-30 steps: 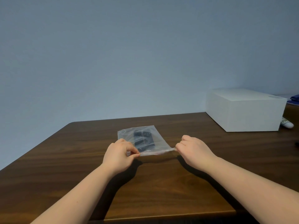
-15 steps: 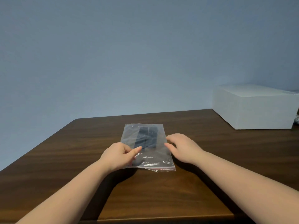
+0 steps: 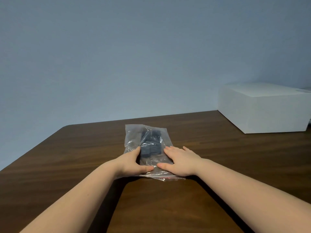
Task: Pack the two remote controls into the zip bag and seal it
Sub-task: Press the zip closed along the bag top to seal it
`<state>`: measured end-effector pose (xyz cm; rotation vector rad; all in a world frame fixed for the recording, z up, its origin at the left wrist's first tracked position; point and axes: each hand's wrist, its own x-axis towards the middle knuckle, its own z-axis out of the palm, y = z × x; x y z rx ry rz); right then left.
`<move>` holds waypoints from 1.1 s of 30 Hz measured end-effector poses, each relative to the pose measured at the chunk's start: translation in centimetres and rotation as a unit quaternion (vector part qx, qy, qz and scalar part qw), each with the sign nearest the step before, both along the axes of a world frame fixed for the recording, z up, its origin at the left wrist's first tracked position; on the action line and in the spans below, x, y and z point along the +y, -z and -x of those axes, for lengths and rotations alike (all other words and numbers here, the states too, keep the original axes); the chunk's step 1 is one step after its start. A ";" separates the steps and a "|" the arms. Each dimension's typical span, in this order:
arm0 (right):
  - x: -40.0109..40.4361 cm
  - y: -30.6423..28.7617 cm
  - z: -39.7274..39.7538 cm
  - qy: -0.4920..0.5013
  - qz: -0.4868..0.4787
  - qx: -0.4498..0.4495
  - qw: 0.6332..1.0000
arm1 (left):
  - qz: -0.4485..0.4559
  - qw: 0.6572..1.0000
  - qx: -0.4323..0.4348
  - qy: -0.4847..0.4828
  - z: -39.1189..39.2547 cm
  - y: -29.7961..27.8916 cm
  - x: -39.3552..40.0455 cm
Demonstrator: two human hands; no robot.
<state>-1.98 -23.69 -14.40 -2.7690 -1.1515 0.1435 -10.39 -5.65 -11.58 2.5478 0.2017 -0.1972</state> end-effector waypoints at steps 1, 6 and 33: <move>-0.4 -0.1 -0.5 0.002 -0.002 0.002 1.000 | 0.000 1.000 -0.002 0.002 -0.6 0.0 -0.3; -3.2 -0.1 -3.6 0.022 -0.011 0.005 1.000 | -0.003 0.999 -0.035 0.034 -4.3 0.7 -2.6; -14.3 -0.1 -20.6 0.235 -0.058 -0.151 0.958 | 0.001 0.992 -0.099 0.080 -29.0 3.1 -16.7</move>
